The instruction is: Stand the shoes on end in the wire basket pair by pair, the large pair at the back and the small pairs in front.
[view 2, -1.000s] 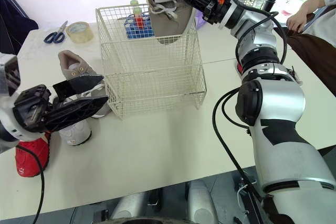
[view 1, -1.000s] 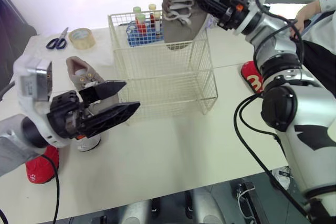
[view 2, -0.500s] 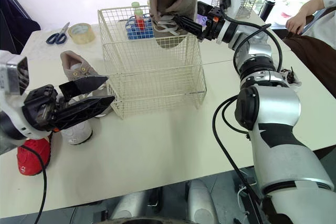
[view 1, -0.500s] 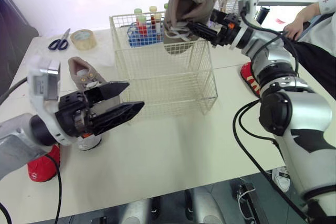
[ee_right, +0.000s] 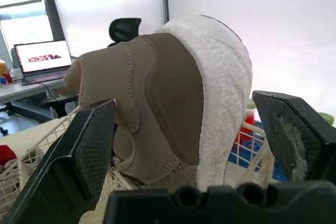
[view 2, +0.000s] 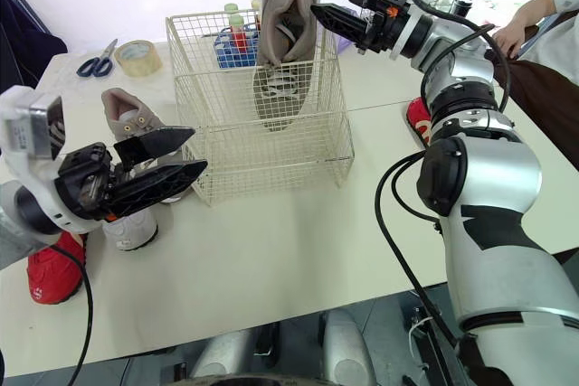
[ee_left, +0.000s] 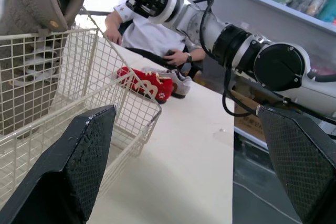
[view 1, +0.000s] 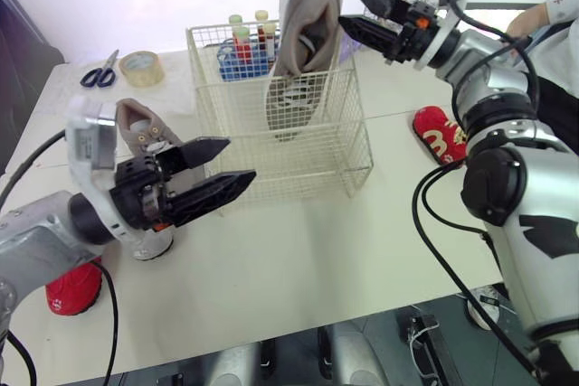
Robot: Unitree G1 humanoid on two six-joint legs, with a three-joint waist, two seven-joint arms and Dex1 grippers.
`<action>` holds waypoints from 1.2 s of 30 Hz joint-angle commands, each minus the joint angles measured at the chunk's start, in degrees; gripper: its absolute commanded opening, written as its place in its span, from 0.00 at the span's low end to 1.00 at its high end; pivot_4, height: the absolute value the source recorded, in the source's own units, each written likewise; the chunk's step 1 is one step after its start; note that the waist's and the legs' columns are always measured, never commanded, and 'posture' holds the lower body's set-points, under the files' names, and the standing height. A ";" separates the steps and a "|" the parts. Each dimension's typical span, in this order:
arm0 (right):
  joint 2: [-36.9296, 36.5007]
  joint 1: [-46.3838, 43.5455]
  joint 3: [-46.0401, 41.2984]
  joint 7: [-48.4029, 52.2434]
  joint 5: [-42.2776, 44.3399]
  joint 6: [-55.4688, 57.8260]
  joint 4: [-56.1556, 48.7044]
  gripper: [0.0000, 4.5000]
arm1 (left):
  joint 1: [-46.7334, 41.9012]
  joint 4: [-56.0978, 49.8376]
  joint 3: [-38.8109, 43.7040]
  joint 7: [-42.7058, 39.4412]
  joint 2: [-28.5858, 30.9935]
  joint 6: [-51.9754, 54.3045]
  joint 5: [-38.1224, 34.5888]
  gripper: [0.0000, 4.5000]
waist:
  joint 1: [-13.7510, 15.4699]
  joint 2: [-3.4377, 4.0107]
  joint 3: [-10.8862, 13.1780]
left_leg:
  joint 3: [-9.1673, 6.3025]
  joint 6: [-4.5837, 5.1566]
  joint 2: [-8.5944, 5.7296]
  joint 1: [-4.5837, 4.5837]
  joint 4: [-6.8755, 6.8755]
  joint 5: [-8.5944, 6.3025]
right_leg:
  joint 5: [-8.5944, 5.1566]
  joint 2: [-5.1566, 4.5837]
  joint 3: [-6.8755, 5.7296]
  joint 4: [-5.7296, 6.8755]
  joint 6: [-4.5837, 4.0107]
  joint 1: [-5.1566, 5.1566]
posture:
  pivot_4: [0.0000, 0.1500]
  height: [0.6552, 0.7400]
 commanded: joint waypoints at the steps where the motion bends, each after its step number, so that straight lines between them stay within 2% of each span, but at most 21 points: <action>1: -0.58 -0.46 1.33 -0.43 -1.12 -3.86 -3.32 1.00 | 0.21 -1.38 0.75 0.13 -0.32 -1.19 -0.14 1.00 | -0.01 0.00 0.00 | 0.00 0.00 0.00 0.00 0.00 0.00 | 0.00 0.00 0.00 0.00 0.00 0.00 | 1.00 1.00; 9: -2.95 1.92 2.18 -0.54 -1.08 -5.67 -6.02 1.00 | 1.17 -1.55 2.27 0.15 -0.10 -1.27 -1.25 1.00 | 0.18 0.00 0.00 | 0.00 -0.01 0.00 0.00 0.01 0.02 | 0.00 0.00 0.00 0.00 0.00 0.00 | 1.00 1.00; 14: -9.24 4.20 3.10 0.83 -1.27 -3.82 -11.28 1.00 | 4.62 0.07 10.82 0.37 2.09 -0.44 -3.42 1.00 | 0.30 0.01 0.01 | 0.00 0.04 0.00 -0.02 0.01 -0.01 | 0.00 -0.01 0.00 -0.03 0.00 0.00 | 1.00 1.00; 16: -13.06 4.28 2.51 2.46 0.13 0.36 -14.04 1.00 | 6.66 1.84 15.68 2.24 4.19 0.97 -1.76 1.00 | 0.27 0.02 0.02 | 0.00 0.07 0.00 -0.03 0.00 -0.04 | -0.05 -0.01 0.00 -0.05 -0.09 -0.02 | 1.00 1.00; 19: -17.43 5.15 1.41 10.24 8.13 19.48 -26.44 1.00 | 9.77 7.93 23.06 5.67 8.79 4.96 3.44 1.00 | 0.34 0.08 0.05 | 0.00 0.18 0.02 -0.06 -0.04 -0.08 | -0.11 -0.01 0.00 -0.04 -0.20 -0.07 | 1.00 1.00; 21: -18.34 10.16 3.86 14.53 17.69 36.71 -45.44 1.00 | 11.10 15.62 27.63 2.41 10.64 7.40 5.74 1.00 | 0.13 0.10 0.04 | -0.02 0.25 0.07 -0.05 -0.09 -0.09 | -0.12 0.02 0.00 -0.04 -0.20 -0.09 | 1.00 1.00; 23: -17.06 15.23 5.96 13.72 25.74 47.92 -61.68 1.00 | 11.11 23.78 29.36 -2.72 12.03 9.02 8.25 1.00 | -0.48 0.14 0.01 | -0.01 0.32 0.19 -0.04 -0.14 -0.10 | -0.13 0.11 -0.01 0.03 -0.20 -0.14 | 1.00 1.00; 26: -12.35 21.32 9.86 8.63 32.12 55.17 -78.19 1.00 | 8.69 37.61 26.00 -12.30 15.05 9.37 14.95 1.00 | -1.40 0.09 -0.02 | 0.00 0.33 0.22 0.13 -0.18 -0.10 | -0.22 0.13 -0.01 0.32 -0.31 -0.16 | 1.00 1.00; 29: -9.95 25.39 17.00 5.24 29.32 53.92 -86.68 1.00 | 0.63 52.51 15.48 -21.57 17.59 7.39 23.10 1.00 | -0.94 0.09 -0.02 | 0.04 0.25 0.21 0.16 -0.06 -0.06 | -0.24 0.05 -0.01 0.52 -0.35 -0.18 | 1.00 1.00; 32: -9.61 27.54 23.18 3.82 24.41 49.15 -89.64 1.00 | -11.75 64.91 4.67 -28.97 17.39 7.22 30.56 1.00 | 0.47 -0.05 -0.09 | 0.07 0.11 0.11 0.09 0.05 -0.13 | -0.23 -0.09 -0.04 0.41 -0.38 -0.27 | 1.00 1.00; 36: -9.66 28.18 25.42 2.78 22.19 45.58 -90.48 1.00 | -30.35 83.99 -8.30 -36.86 12.33 5.28 44.15 1.00 | 1.36 -0.62 -0.38 | 0.07 0.12 0.05 -0.11 0.15 -0.13 | 0.04 -0.15 -0.17 0.15 -0.18 -0.39 | 1.00 1.00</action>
